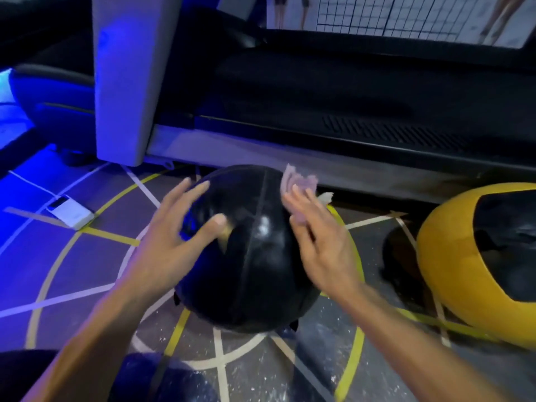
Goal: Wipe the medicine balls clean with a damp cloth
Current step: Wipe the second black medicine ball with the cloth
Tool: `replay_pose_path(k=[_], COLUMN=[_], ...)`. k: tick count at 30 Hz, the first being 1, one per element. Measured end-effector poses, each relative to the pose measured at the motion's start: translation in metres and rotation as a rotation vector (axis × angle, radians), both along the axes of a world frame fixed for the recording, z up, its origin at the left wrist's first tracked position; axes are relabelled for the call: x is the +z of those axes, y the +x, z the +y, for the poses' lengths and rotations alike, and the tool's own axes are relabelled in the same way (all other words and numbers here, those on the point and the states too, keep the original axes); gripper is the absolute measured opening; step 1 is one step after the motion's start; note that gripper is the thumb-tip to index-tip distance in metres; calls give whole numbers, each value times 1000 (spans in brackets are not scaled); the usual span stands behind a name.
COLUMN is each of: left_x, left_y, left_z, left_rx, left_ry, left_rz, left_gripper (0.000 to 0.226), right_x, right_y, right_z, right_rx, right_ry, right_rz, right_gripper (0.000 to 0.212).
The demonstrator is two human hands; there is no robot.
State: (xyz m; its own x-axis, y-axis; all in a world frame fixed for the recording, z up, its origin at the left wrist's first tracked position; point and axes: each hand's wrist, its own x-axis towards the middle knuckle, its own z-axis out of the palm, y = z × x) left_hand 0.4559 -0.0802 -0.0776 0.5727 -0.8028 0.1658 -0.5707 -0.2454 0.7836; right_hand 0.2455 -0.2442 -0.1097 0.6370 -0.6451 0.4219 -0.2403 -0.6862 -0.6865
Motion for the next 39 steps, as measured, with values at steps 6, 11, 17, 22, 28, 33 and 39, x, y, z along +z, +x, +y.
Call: replay_pose_path(k=[6, 11, 17, 22, 28, 33, 39], left_x=[-9, -16, -20, -22, -26, -21, -12], left_y=[-6, -13, 1, 12, 11, 13, 35], left_z=[17, 42, 52, 48, 45, 41, 8], left_rx=[9, -9, 40, 44, 41, 68, 100], left_ry=[89, 41, 10, 24, 11, 11, 104], left_rz=[-169, -162, -69, -63, -89, -21, -18], left_gripper=[85, 70, 88, 88, 82, 84, 84], right_x=[-1, 51, 46, 25, 61, 40, -3], right_y=[-16, 64, 84, 44, 98, 54, 3], right_z=[53, 47, -36, -65, 0, -36, 65], right_rx=[365, 521, 330, -60, 419, 106, 28], right_ry=[-387, -228, 148, 446, -17, 157, 173], right_rz=[129, 173, 326, 610, 312, 379, -46], right_gripper=[46, 36, 23, 25, 25, 28, 35])
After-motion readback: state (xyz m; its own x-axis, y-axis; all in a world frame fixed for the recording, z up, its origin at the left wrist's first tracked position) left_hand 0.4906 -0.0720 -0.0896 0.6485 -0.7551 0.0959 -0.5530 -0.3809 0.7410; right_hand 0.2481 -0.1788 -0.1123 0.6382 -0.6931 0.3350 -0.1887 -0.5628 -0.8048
